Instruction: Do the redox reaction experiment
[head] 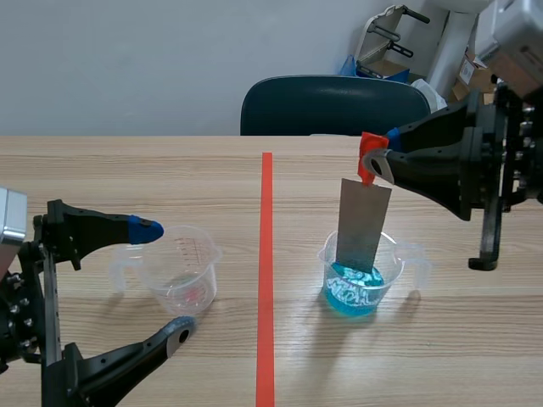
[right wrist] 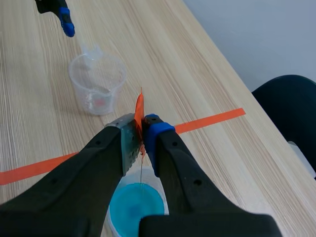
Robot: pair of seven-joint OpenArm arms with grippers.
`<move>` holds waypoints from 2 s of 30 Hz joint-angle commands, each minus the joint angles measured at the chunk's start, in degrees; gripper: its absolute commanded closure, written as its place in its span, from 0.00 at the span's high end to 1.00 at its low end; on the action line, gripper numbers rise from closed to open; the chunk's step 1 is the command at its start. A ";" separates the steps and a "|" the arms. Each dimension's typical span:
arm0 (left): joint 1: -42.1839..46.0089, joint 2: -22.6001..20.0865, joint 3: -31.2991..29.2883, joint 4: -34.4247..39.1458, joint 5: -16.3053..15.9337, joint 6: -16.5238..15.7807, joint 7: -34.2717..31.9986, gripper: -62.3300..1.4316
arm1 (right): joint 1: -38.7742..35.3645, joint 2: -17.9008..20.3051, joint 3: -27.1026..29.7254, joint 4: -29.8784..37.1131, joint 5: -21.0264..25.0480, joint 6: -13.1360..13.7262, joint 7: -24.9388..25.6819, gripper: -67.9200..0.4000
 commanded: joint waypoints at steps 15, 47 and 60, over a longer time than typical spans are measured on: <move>0.13 0.15 -0.57 0.35 -0.31 -0.15 -0.98 1.00 | -4.26 1.11 10.91 10.58 13.35 0.35 -13.35 0.02; 0.13 0.15 -0.57 0.35 -0.31 -0.15 -0.98 1.00 | -4.24 1.09 20.50 19.76 29.29 0.35 -27.82 0.02; 0.13 0.15 -0.57 0.35 -0.31 -0.15 -0.98 1.00 | -4.24 1.07 20.48 19.76 29.64 0.35 -27.80 0.02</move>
